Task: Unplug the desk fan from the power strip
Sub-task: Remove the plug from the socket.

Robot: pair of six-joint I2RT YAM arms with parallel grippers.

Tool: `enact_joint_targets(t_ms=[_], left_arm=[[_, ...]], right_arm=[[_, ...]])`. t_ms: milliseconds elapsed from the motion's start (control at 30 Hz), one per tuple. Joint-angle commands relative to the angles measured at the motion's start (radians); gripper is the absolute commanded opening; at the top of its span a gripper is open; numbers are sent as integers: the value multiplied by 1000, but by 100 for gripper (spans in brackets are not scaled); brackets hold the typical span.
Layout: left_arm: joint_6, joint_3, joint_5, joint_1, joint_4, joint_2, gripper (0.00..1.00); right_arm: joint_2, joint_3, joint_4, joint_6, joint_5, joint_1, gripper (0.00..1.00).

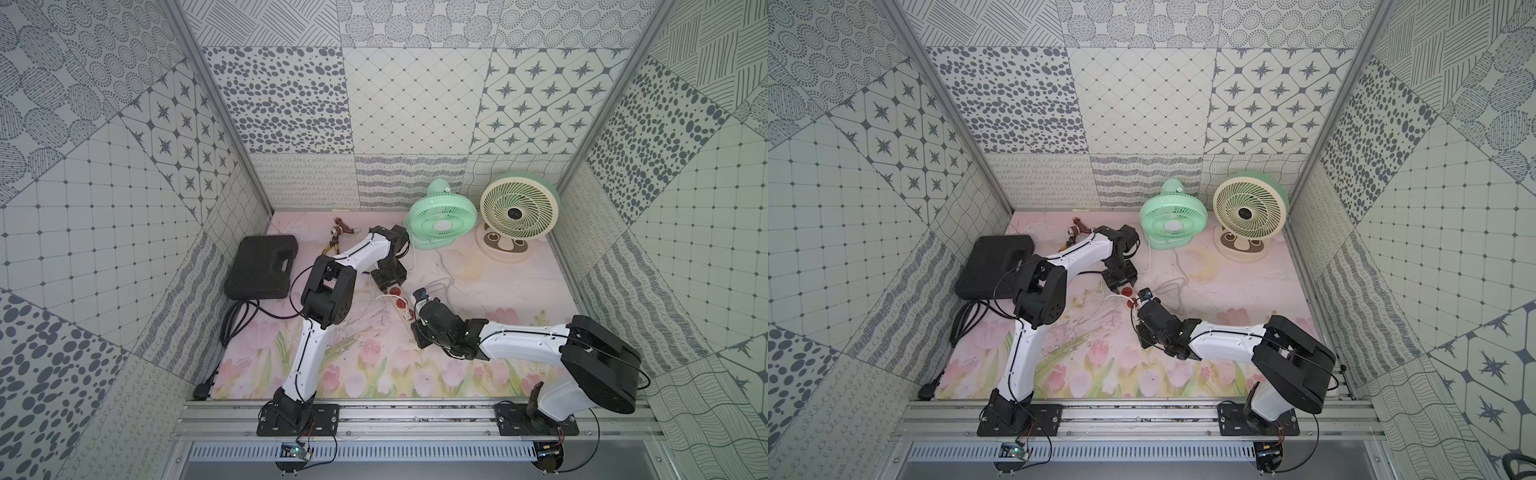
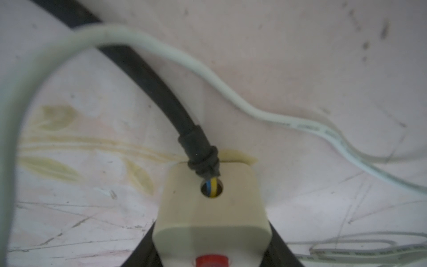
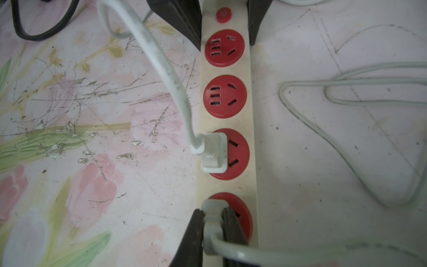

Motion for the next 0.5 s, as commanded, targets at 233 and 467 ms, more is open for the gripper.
enact_joint_targets(t_ms=[233,467], left_arm=[[33,-51,-80,0,-106,69,0],[35,-43,-91,0,-120,69,0]], right_arm=[[16,29,-47,-32,78,50,0],[87,105,-99,-127,218,153,0]])
